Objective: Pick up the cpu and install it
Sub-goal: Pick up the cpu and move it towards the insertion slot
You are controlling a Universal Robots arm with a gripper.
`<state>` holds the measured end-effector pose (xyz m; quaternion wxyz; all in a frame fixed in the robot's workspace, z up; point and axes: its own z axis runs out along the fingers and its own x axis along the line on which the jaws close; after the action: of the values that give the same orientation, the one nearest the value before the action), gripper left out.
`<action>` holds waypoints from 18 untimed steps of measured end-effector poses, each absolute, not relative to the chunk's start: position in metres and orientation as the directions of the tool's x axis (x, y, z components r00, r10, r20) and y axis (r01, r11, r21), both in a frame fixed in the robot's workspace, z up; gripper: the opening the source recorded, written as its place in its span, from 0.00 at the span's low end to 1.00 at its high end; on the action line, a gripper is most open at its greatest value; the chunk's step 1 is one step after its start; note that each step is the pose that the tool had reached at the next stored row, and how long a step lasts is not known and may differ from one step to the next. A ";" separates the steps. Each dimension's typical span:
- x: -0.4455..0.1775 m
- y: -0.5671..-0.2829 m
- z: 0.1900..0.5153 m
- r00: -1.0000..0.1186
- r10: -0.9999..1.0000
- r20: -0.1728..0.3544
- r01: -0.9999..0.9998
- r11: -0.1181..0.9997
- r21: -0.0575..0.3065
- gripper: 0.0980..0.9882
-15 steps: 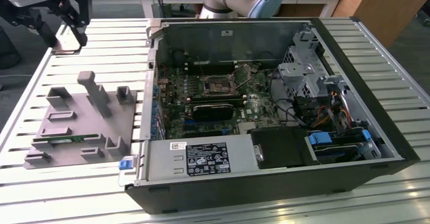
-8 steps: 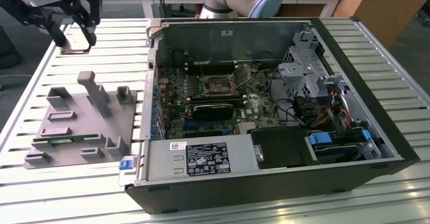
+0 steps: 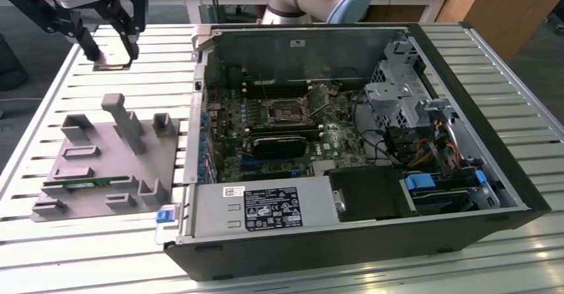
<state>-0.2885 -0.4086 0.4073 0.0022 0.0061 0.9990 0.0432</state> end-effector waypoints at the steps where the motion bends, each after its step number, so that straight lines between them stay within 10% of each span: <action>1: -0.286 -0.409 0.407 -1.000 0.012 -0.004 0.012 0.996 0.086 0.48; 18: -0.252 -0.408 0.407 -1.000 0.013 -0.004 0.012 0.996 0.086 0.48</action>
<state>-0.2524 -0.4080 0.4073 0.0022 0.0062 0.9990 0.0432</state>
